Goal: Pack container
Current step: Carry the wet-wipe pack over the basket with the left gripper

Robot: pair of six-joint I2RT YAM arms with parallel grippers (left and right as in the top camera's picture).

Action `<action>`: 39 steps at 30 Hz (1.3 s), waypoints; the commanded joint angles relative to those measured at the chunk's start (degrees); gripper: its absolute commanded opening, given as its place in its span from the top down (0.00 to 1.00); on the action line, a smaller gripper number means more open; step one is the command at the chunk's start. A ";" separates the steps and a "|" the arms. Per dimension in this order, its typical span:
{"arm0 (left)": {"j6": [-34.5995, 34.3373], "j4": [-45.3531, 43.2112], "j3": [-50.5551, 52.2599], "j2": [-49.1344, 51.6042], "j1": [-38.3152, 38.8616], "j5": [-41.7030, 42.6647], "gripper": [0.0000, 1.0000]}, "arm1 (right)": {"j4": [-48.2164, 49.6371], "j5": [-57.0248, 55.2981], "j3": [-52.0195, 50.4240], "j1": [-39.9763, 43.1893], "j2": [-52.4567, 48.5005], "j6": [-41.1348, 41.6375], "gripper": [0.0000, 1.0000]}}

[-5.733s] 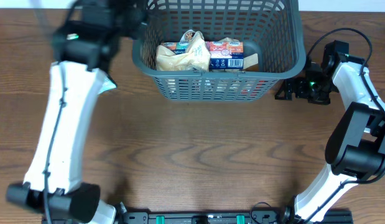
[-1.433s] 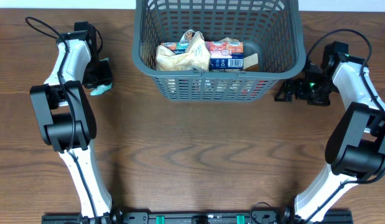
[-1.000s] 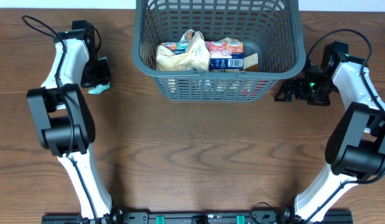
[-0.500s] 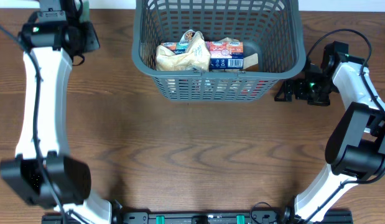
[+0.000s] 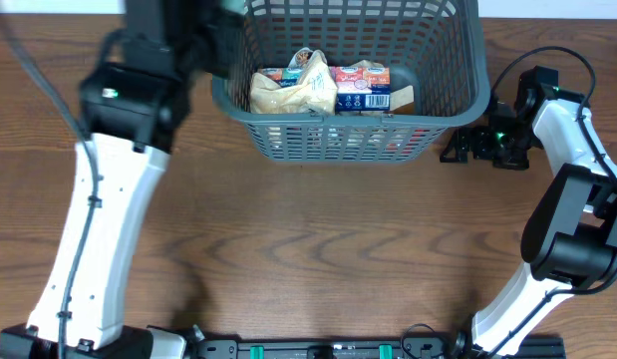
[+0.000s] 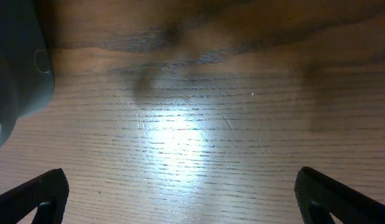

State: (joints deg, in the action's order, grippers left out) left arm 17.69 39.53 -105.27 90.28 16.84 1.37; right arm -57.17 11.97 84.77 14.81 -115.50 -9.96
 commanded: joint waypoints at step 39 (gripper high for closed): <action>31.12 -2.45 -0.44 24.96 6.78 6.14 0.12 | 0.26 0.28 -0.09 -0.55 -0.20 -0.83 0.01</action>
State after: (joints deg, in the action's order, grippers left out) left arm 48.71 36.84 -105.30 115.94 23.40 7.14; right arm -57.12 11.97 84.77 14.81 -115.50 -9.96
